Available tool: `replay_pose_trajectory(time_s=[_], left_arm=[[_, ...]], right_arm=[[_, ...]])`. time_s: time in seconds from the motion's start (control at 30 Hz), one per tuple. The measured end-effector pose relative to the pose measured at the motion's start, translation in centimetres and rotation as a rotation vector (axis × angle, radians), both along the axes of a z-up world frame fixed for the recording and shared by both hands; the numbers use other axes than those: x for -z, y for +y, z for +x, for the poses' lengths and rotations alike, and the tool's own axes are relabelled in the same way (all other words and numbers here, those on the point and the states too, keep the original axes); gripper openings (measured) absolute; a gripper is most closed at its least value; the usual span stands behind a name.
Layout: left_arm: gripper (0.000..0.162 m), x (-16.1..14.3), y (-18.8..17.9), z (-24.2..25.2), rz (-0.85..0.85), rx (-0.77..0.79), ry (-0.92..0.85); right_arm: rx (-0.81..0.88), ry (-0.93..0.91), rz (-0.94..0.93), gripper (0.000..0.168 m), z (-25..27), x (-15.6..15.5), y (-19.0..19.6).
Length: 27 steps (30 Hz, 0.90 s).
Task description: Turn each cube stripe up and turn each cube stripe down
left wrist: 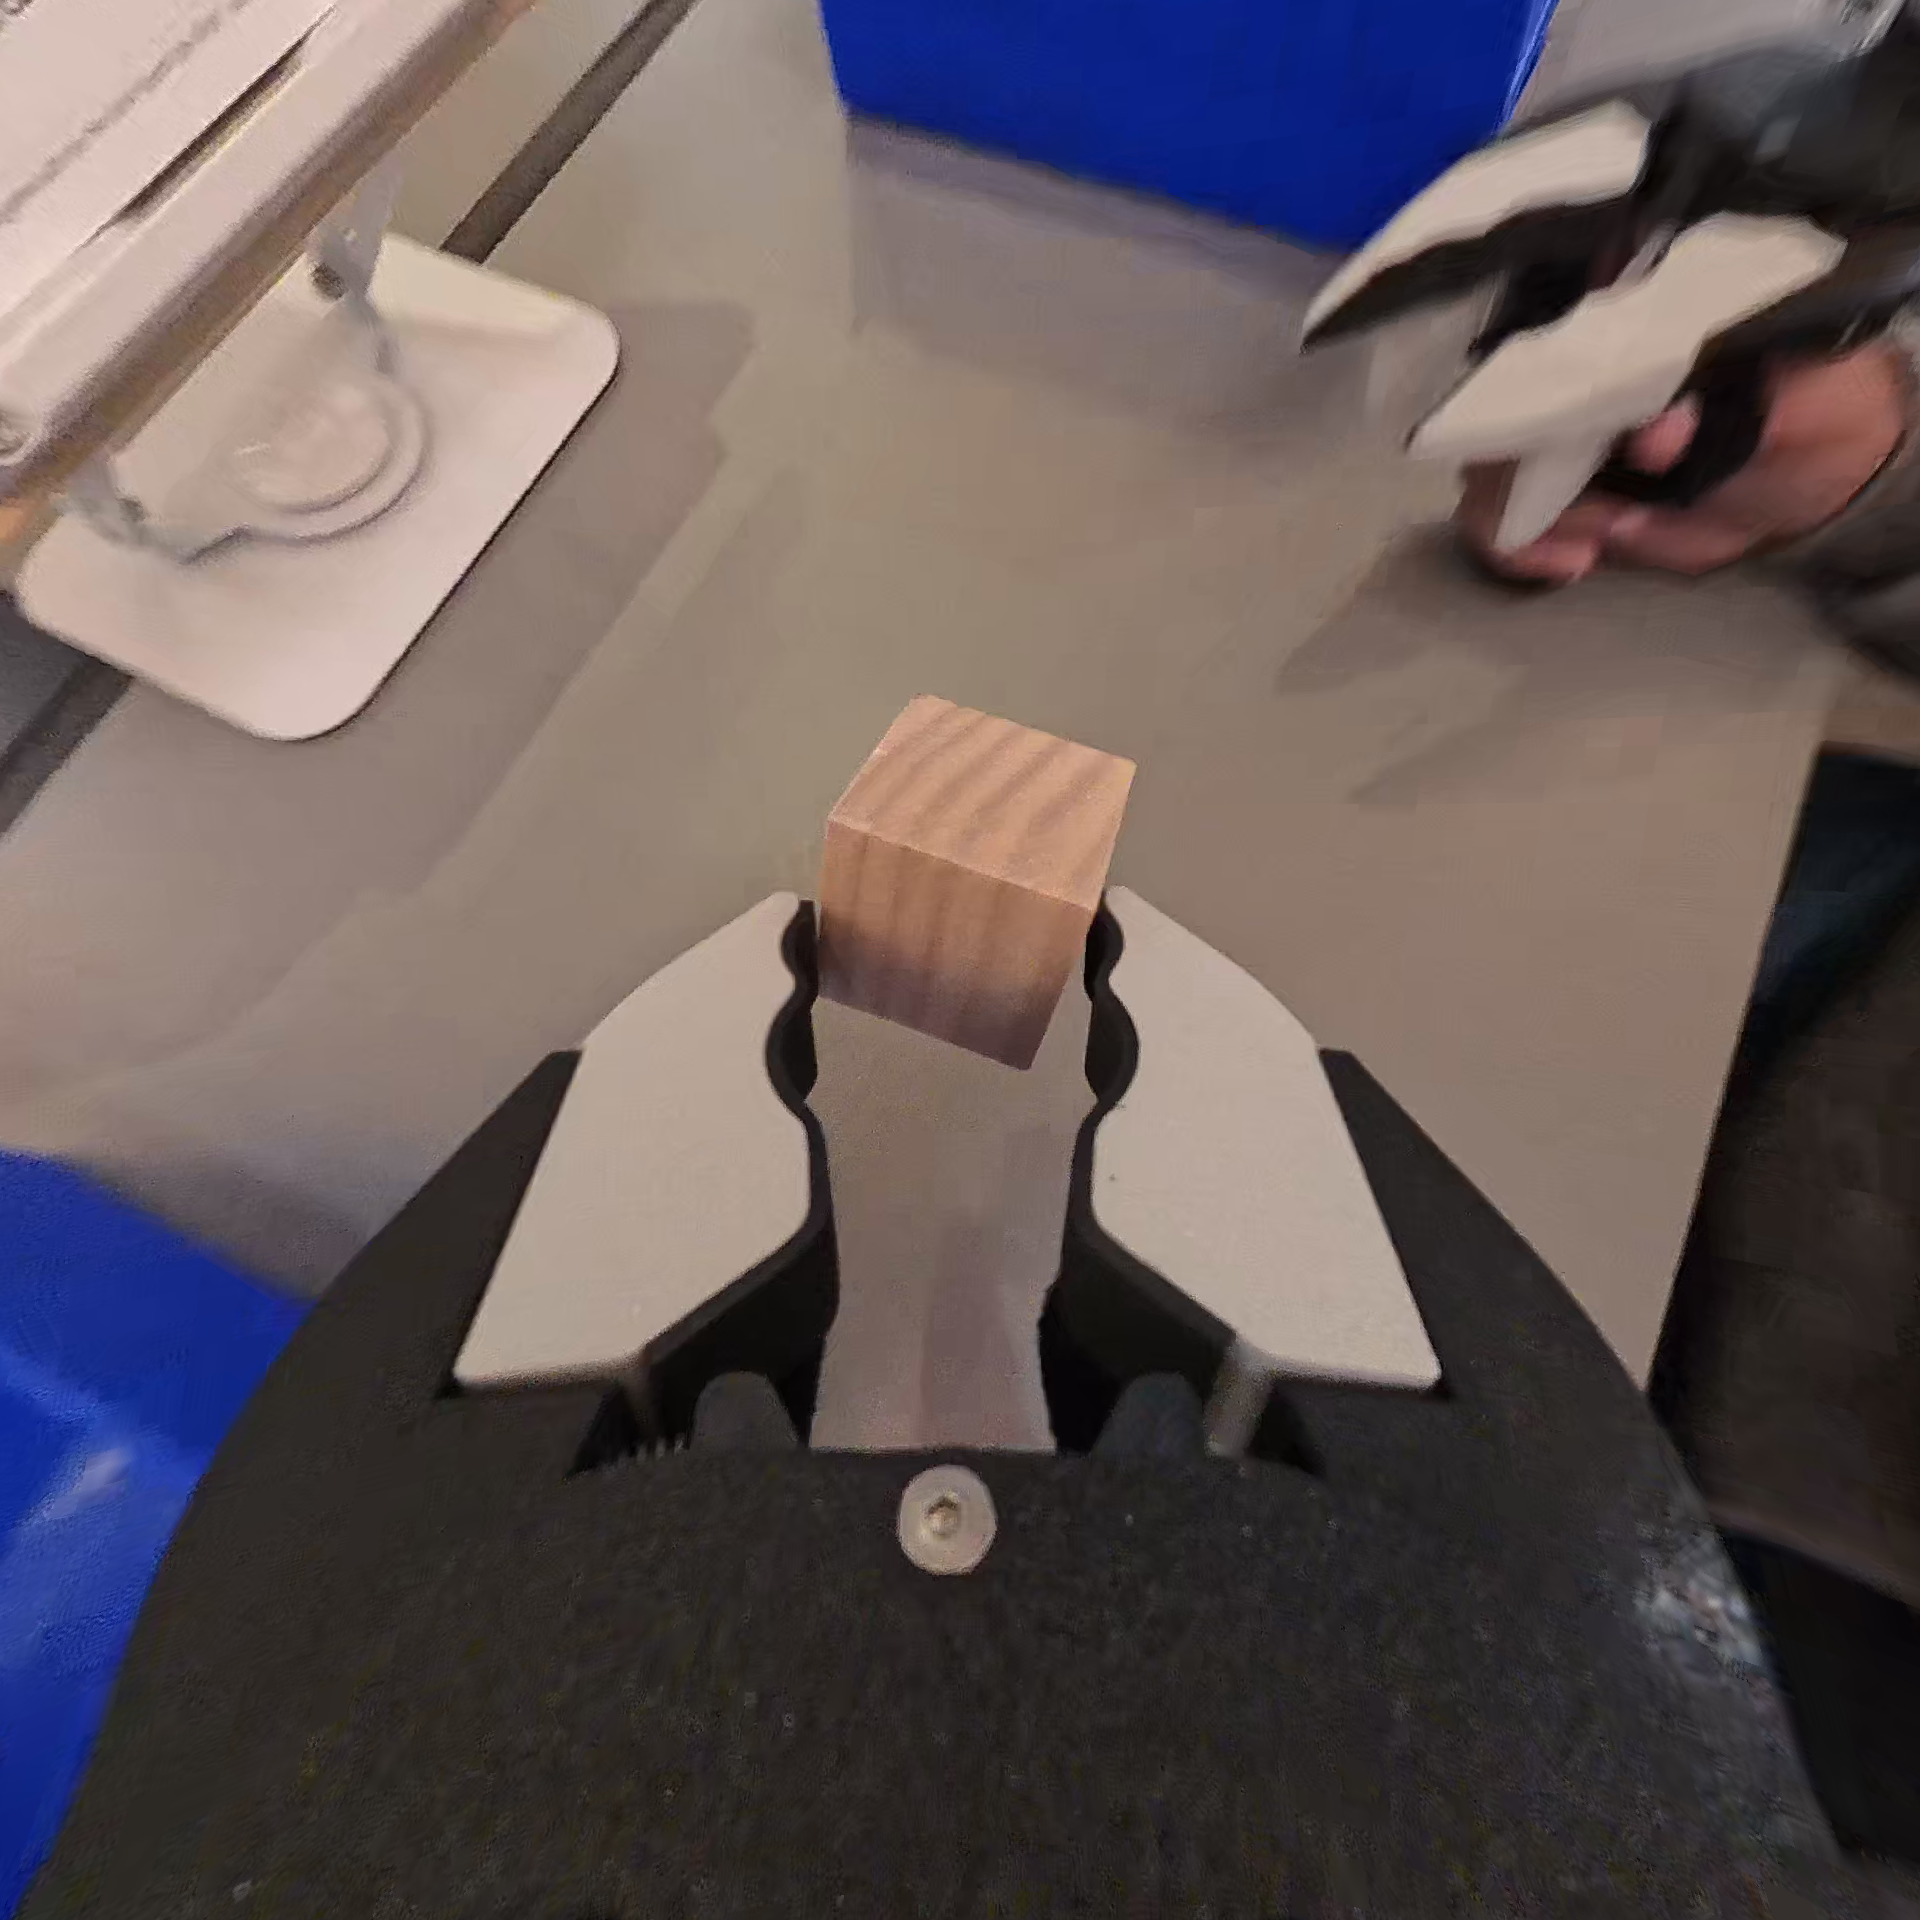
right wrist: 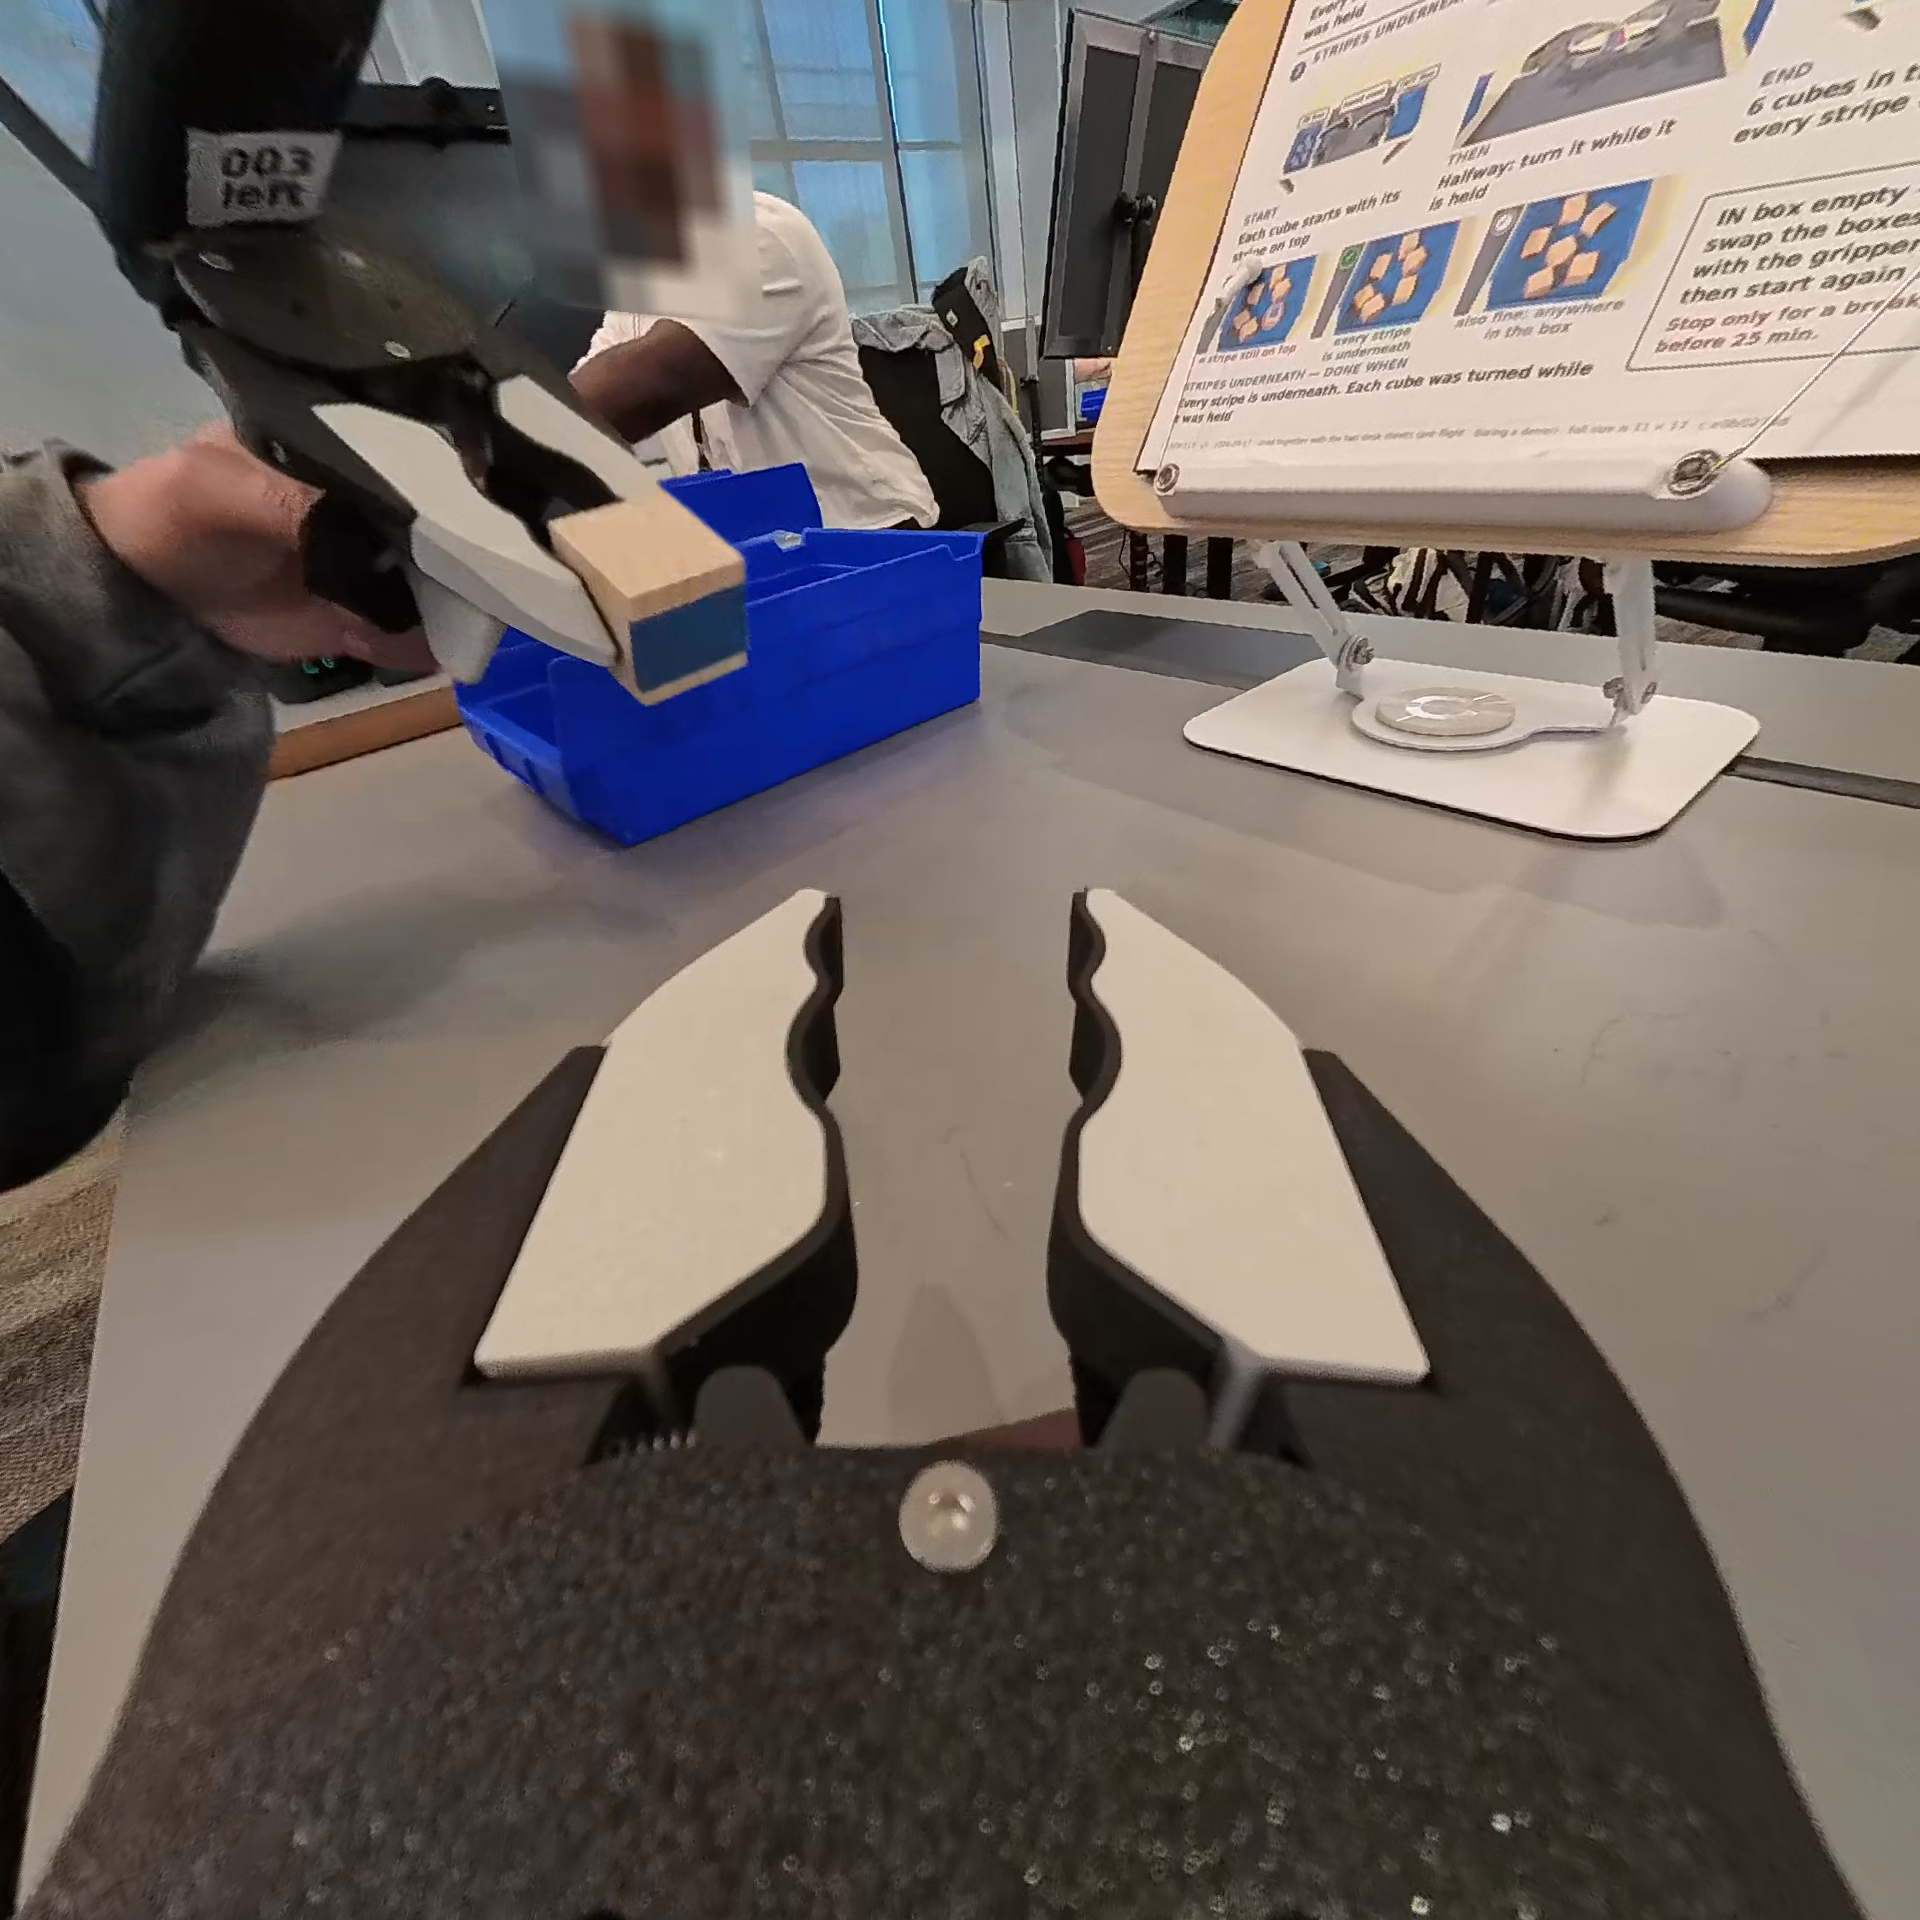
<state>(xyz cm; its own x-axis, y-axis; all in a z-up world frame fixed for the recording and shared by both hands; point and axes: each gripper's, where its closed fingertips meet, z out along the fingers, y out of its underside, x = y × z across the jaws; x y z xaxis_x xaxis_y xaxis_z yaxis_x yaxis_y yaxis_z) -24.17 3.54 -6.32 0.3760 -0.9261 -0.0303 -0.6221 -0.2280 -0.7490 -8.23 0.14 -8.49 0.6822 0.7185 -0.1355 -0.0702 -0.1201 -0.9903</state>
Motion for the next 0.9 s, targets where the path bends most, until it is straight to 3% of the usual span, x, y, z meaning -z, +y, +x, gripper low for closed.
replay_pose_trajectory(time_s=[0.2,0.5,0.77,0.9], left_arm=[[0.049,-0.9,-1.1,5.6,-0.260,-0.002,-0.407],[0.048,0.5,-2.0,8.7,-0.924,-0.059,-0.791],[0.048,0.6,-3.5,9.2,-1.107,-0.067,-0.776],[0.048,0.7,-4.4,9.6,-1.130,-0.046,-0.732]], right_arm=[[-0.026,0.080,-0.056,0.043,0.3,-0.1,0.1],[-0.106,0.093,-0.078,0.044,-0.7,0.1,-0.6],[-0.193,0.147,-0.117,0.046,-1.5,-0.1,-1.2],[-0.306,0.308,-0.243,0.046,-1.6,-0.5,-1.7]])
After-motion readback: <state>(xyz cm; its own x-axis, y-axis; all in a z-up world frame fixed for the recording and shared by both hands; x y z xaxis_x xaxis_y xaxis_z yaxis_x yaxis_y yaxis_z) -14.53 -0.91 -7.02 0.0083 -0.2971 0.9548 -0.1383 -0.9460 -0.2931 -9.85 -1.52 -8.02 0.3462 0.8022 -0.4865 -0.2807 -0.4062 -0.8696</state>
